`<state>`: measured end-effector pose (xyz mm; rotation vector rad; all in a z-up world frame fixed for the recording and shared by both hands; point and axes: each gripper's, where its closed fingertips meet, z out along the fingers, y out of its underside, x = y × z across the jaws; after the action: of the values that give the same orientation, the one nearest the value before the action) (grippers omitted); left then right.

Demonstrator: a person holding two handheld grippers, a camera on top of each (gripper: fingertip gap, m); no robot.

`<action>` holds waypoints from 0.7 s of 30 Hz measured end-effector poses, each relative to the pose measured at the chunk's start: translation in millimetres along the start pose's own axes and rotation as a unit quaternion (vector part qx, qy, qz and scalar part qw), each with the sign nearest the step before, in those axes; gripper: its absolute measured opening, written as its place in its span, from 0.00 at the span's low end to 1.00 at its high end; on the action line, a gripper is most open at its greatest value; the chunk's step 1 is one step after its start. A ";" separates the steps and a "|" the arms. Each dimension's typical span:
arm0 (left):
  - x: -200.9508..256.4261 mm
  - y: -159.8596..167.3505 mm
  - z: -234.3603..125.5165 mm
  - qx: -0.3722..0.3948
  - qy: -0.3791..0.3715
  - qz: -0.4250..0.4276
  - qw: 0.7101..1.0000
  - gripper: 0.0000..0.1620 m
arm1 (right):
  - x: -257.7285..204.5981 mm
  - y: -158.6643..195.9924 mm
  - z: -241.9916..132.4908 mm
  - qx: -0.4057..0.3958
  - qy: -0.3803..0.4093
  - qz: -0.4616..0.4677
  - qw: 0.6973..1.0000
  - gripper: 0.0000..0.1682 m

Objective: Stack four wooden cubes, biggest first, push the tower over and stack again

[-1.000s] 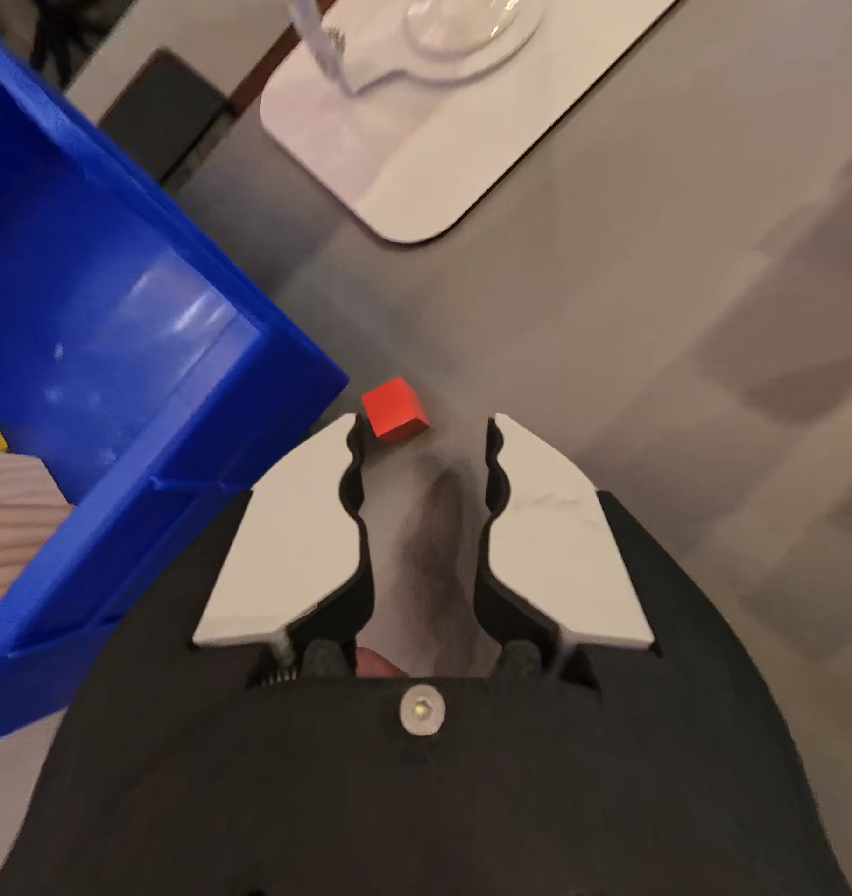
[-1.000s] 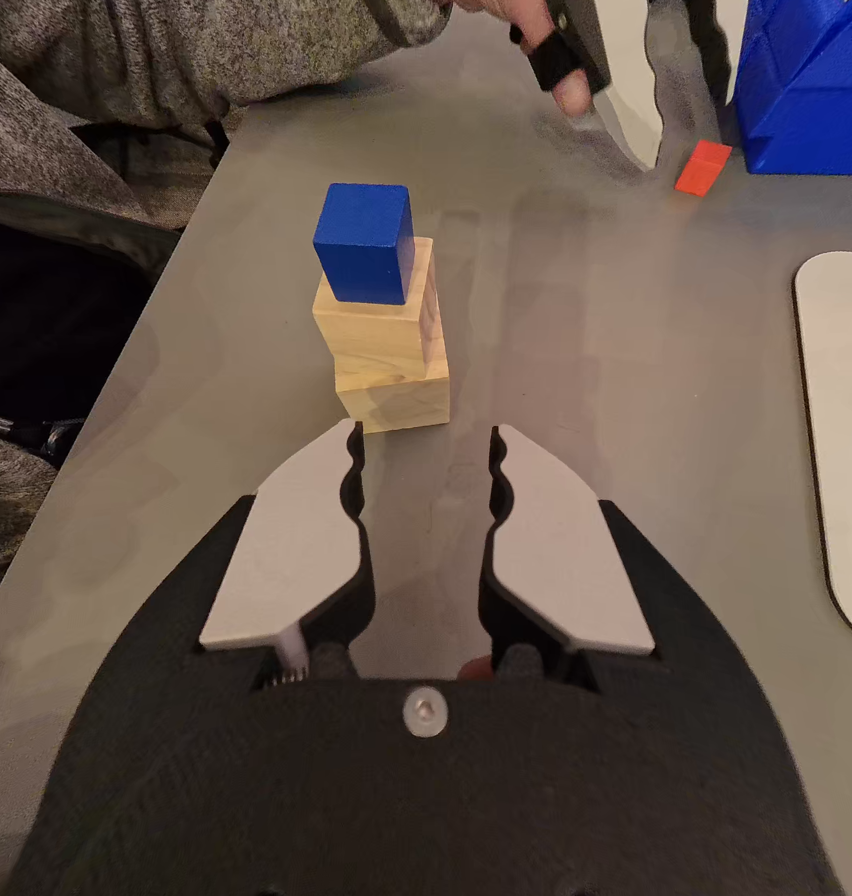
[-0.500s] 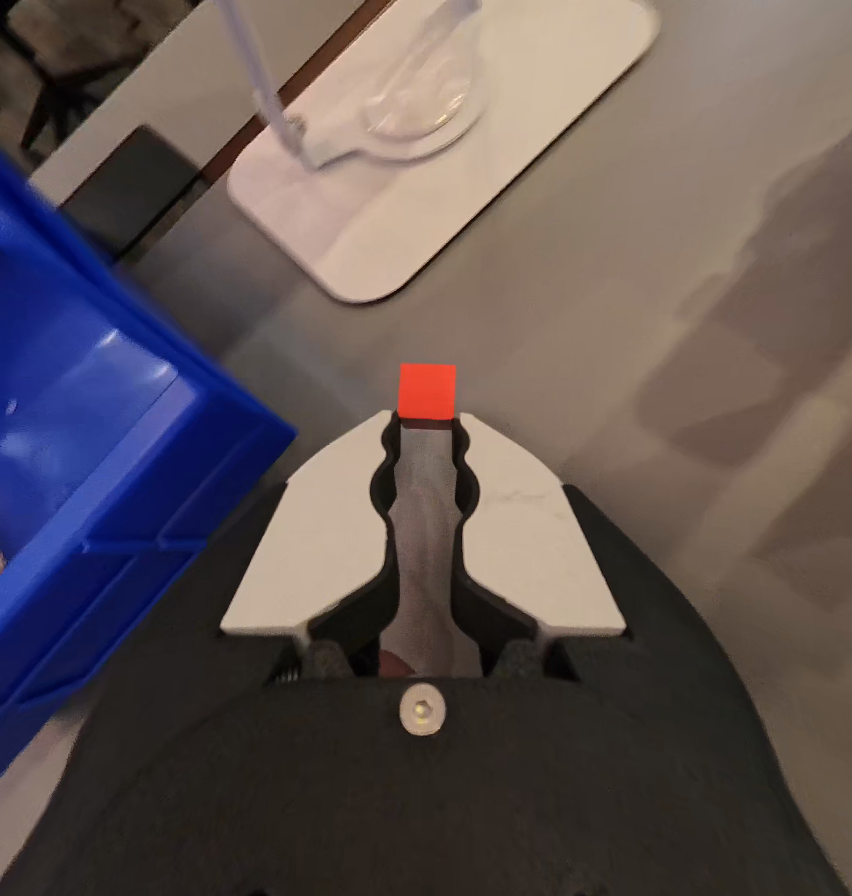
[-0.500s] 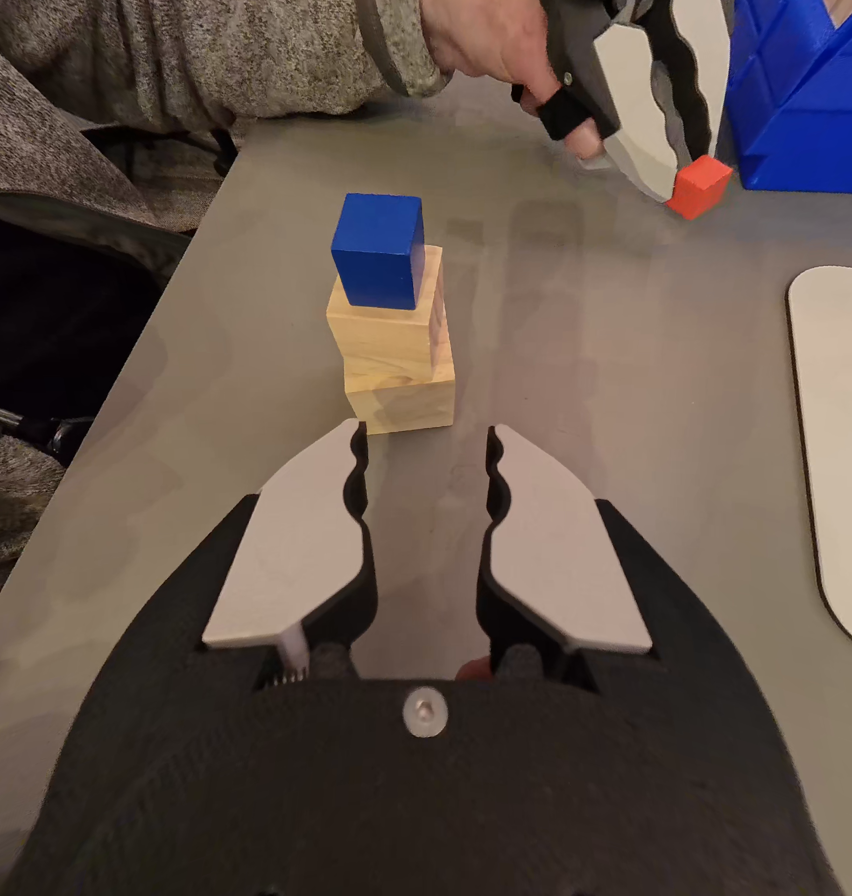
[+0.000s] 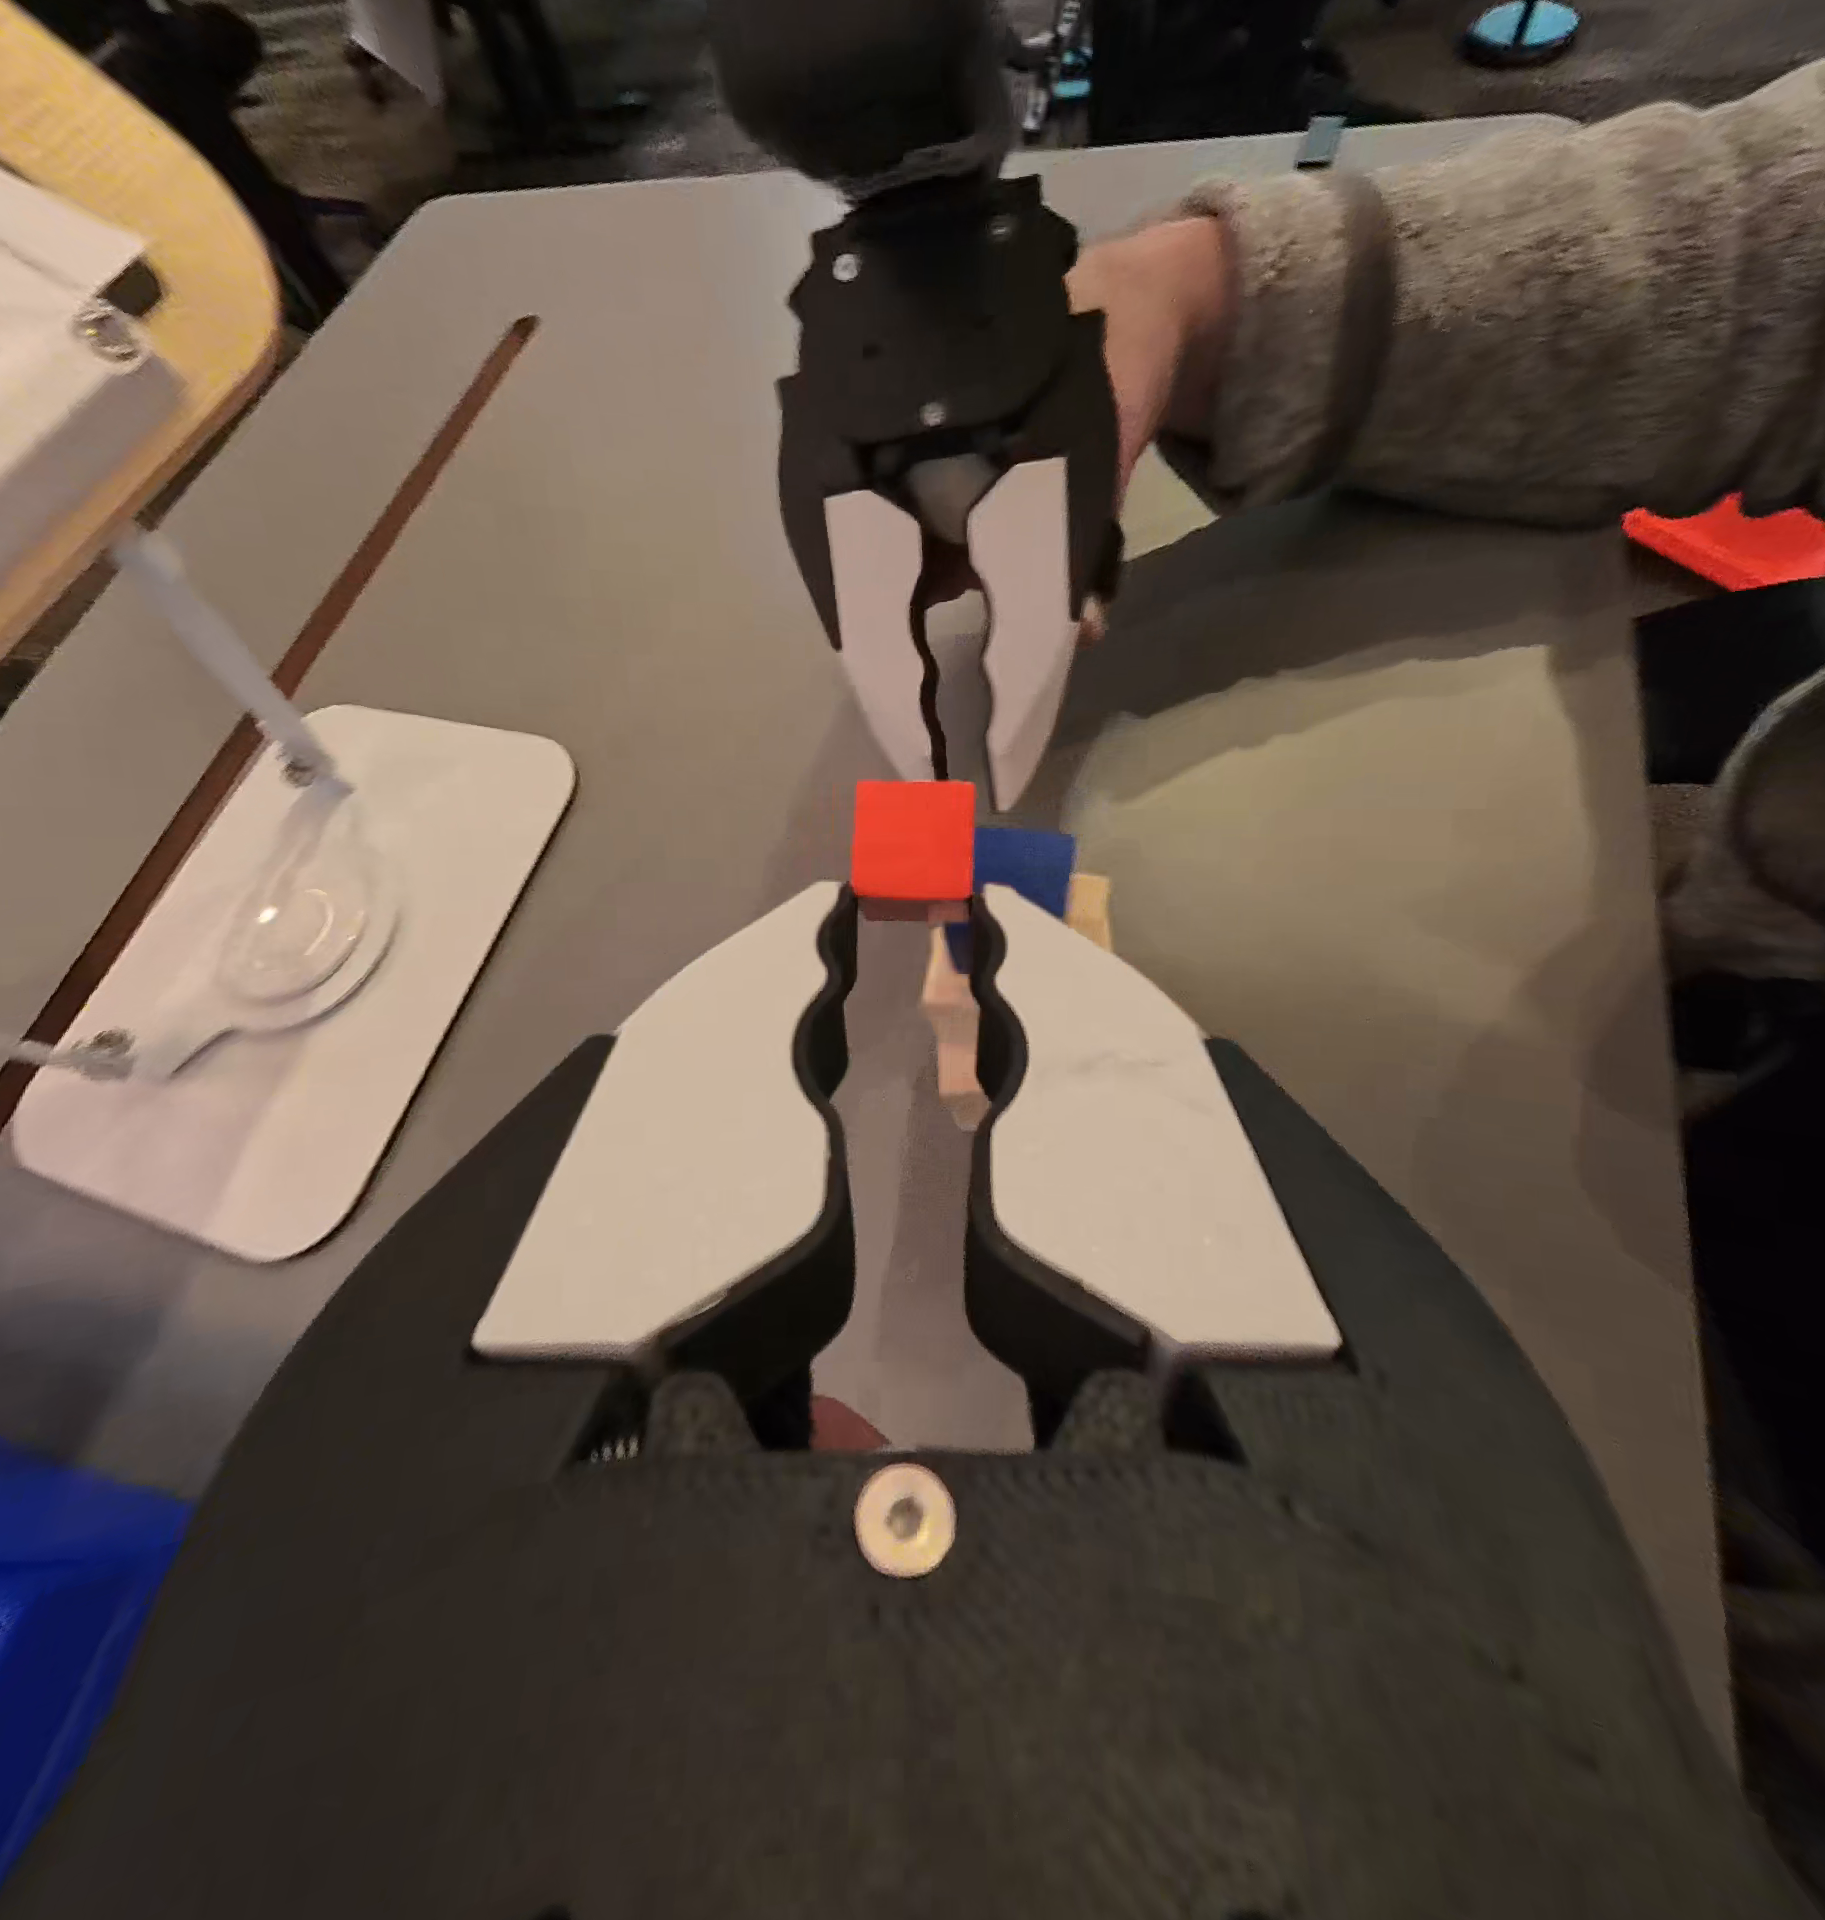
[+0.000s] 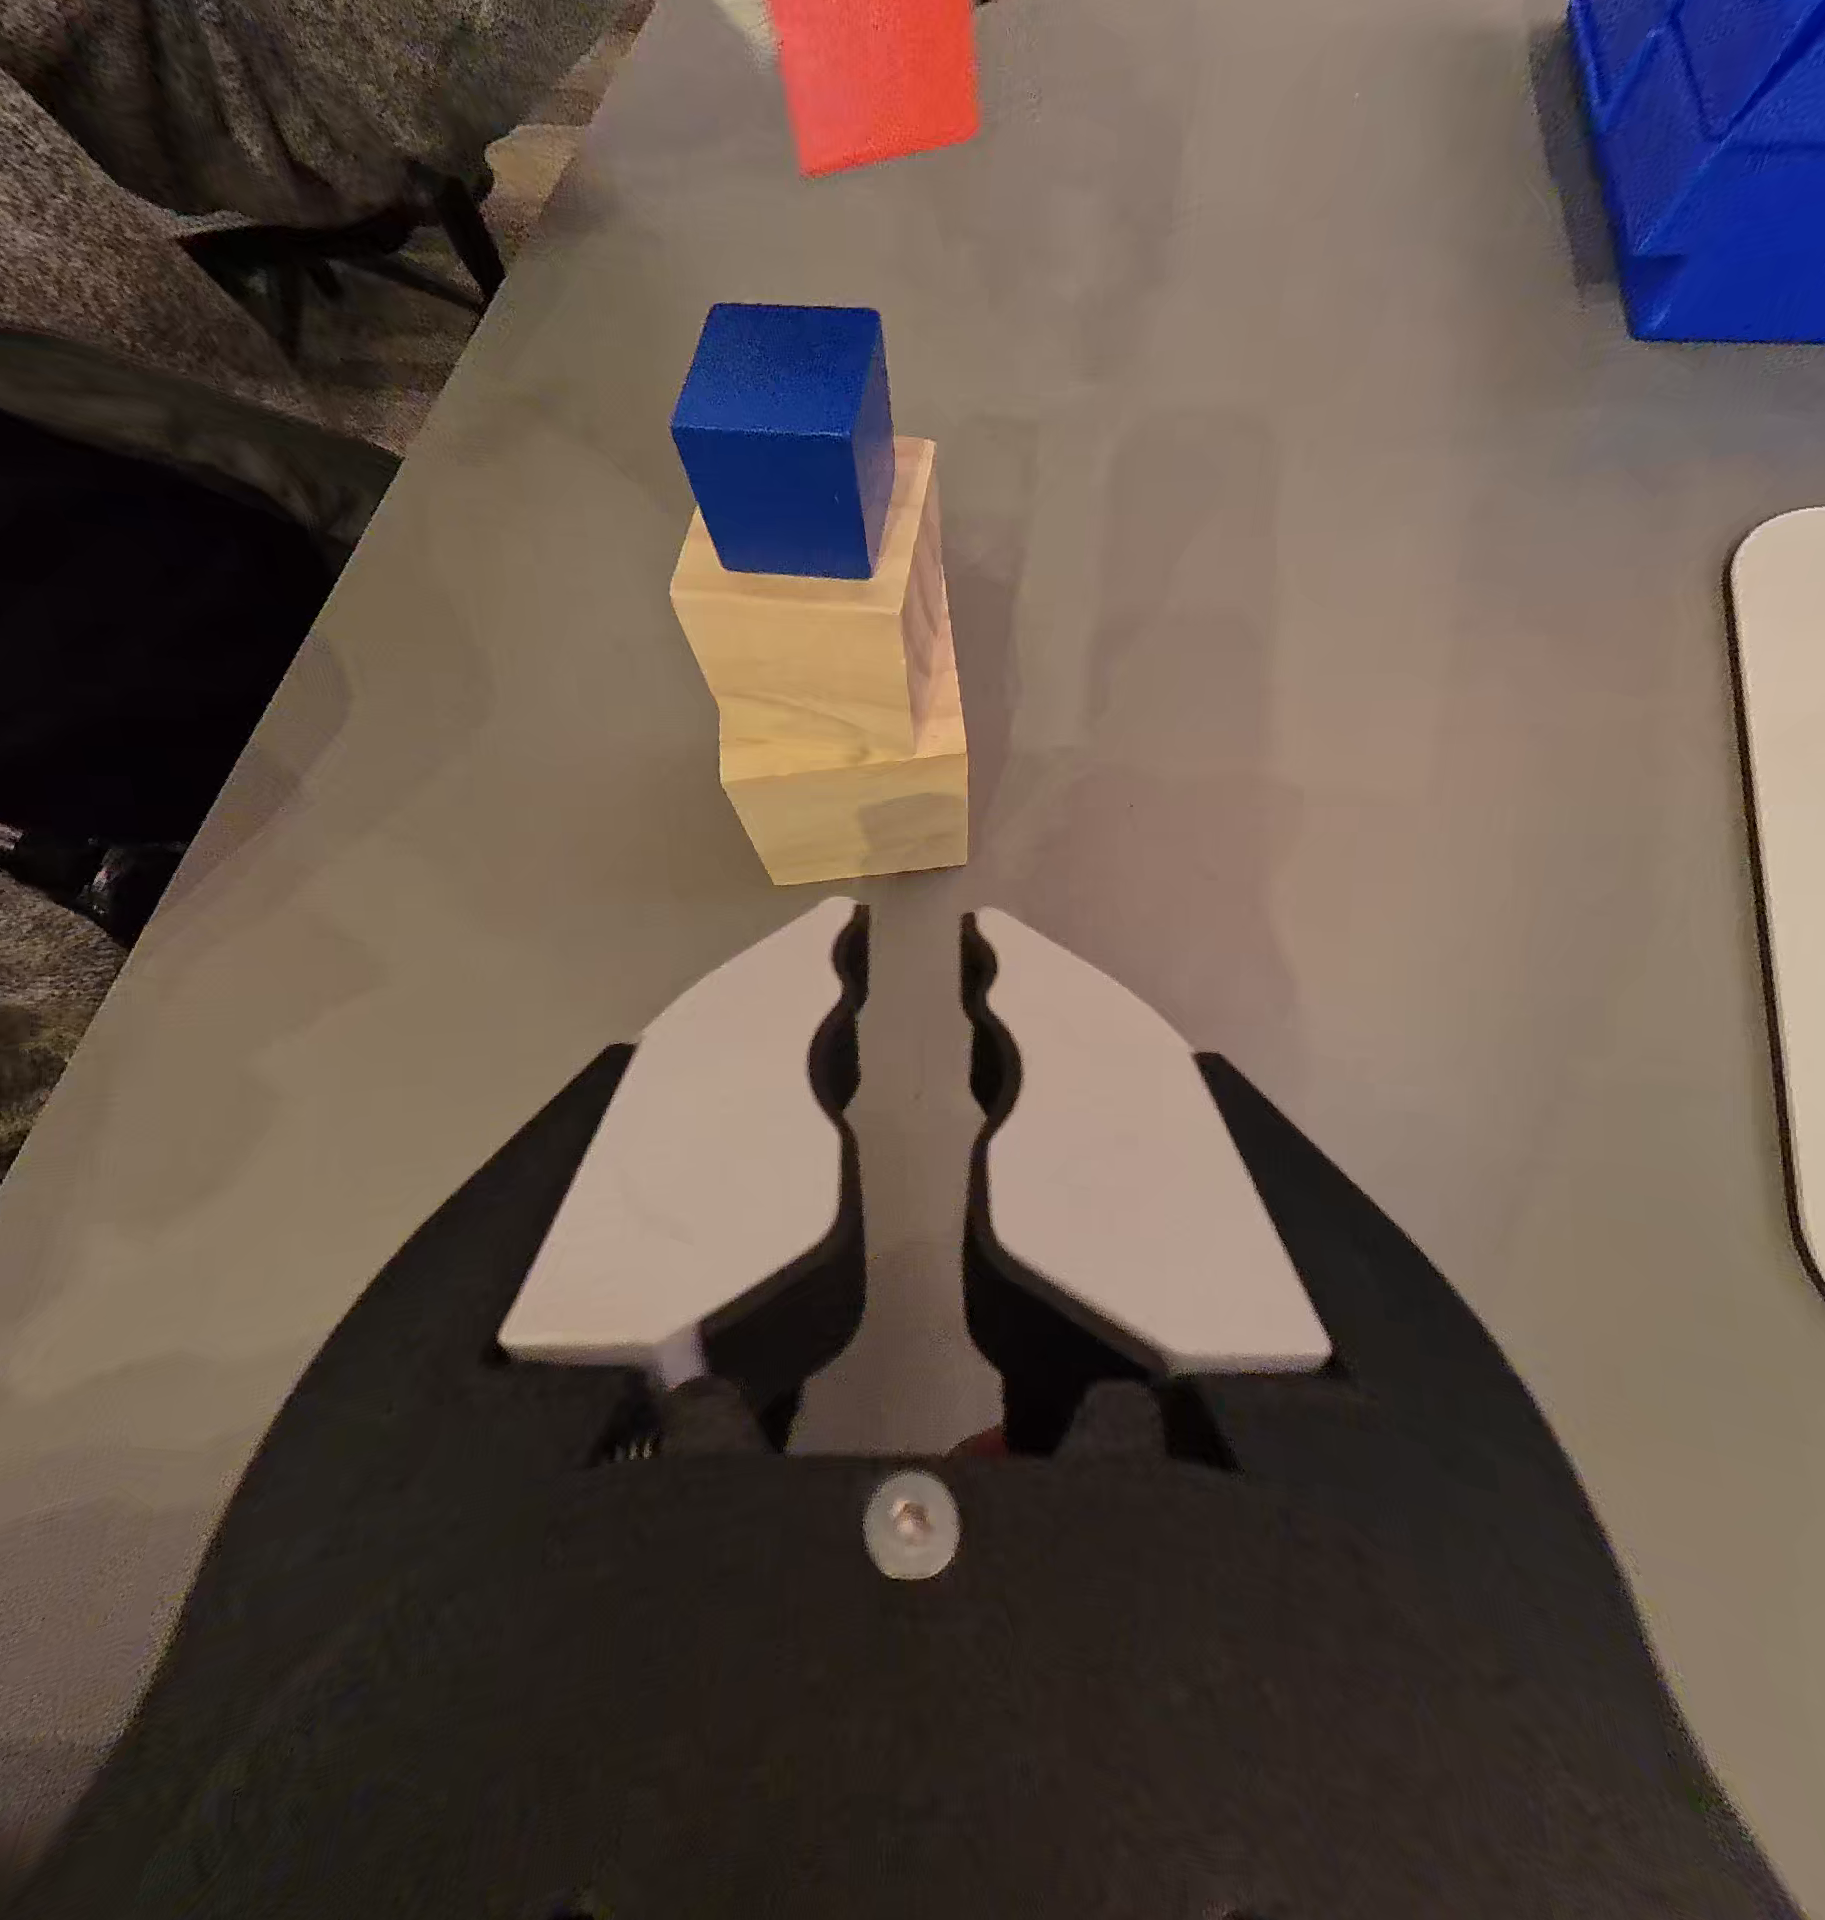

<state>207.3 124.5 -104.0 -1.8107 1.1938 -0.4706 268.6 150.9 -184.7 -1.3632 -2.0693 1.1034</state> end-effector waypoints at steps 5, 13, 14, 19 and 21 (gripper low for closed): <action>11.5 0.4 10.2 -0.022 0.023 0.004 0.999 0.12 | -0.3 0.1 -2.0 0.002 -0.002 -0.002 1.000 0.01; 11.2 11.6 14.6 -0.058 0.029 -0.008 0.998 0.30 | -1.9 -1.5 -2.7 -0.001 0.000 -0.004 1.000 0.02; 11.7 13.0 10.8 -0.056 0.034 -0.012 0.998 0.32 | -2.1 -2.4 -3.7 0.001 0.002 -0.005 1.000 0.02; -4.5 36.6 -13.3 -0.041 0.001 -0.024 0.999 0.17 | -4.8 -3.2 -9.1 0.005 0.011 -0.012 1.000 0.00; -29.0 63.0 -22.4 -0.051 -0.061 -0.016 0.997 0.05 | -6.8 -3.1 -11.2 0.005 0.018 -0.017 1.000 0.00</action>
<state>144.3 130.6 -140.2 -1.9202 1.1232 -0.3178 277.7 148.4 -175.0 -1.3276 -2.0519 1.0655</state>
